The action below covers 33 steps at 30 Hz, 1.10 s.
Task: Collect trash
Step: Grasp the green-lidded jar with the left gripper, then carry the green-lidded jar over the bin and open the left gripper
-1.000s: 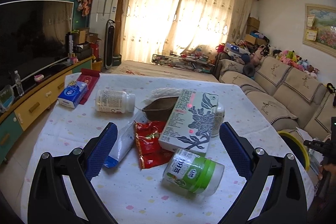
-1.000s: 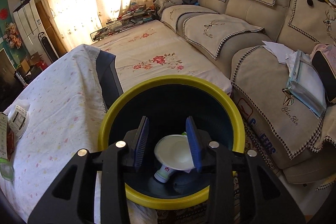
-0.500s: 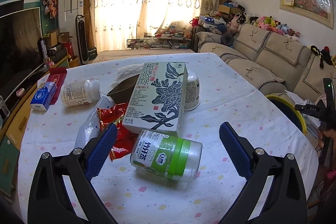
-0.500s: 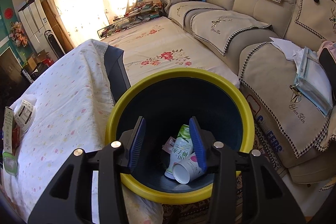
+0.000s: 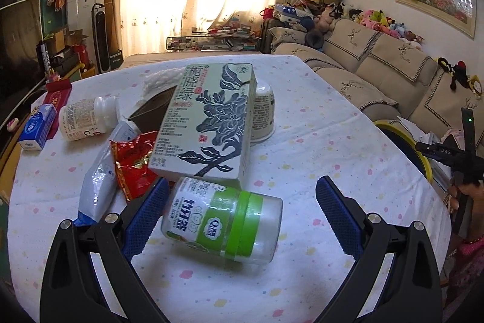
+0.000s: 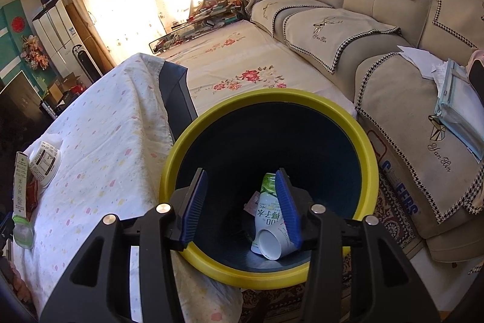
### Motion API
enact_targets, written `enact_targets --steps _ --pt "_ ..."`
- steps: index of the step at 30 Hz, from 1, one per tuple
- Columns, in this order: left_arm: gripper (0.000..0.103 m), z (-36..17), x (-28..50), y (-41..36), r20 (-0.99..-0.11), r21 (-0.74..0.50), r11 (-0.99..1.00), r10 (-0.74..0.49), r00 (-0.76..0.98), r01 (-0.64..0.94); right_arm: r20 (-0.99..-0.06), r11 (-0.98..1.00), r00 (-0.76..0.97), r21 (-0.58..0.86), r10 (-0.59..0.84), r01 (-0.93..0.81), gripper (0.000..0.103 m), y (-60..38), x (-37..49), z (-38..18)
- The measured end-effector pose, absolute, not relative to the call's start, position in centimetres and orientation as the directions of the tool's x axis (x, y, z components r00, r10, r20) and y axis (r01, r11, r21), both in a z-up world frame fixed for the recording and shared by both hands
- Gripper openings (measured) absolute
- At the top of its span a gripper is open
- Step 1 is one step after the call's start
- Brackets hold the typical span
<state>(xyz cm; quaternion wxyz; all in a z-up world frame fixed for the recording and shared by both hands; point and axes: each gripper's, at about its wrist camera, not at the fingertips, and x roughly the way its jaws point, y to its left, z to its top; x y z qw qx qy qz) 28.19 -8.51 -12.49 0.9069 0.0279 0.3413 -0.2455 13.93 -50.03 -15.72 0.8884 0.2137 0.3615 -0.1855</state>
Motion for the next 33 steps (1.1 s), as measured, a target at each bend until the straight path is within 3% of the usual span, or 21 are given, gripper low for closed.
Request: enact_targets --steps 4,10,24,33 --pt "0.093 -12.5 27.8 -9.2 -0.635 -0.099 0.869 -0.43 0.642 0.484 -0.722 0.839 0.67 0.249 -0.172 0.483 0.045 -50.0 14.0 -15.7" --pt "0.072 -13.5 29.5 -8.3 -0.684 -0.149 0.89 -0.408 0.605 0.43 -0.727 0.842 0.666 0.244 -0.169 0.481 0.045 -49.9 14.2 -15.9" --pt "0.072 -12.5 25.9 -11.4 -0.696 -0.084 0.855 -0.418 0.584 0.512 -0.701 0.832 0.691 0.268 -0.177 0.485 0.045 -51.0 13.1 -14.4" --pt "0.072 -9.9 22.6 -17.7 -0.666 -0.156 0.743 -0.566 0.486 0.651 -0.669 0.832 0.726 0.305 -0.159 0.464 0.045 -51.8 11.9 -13.4"
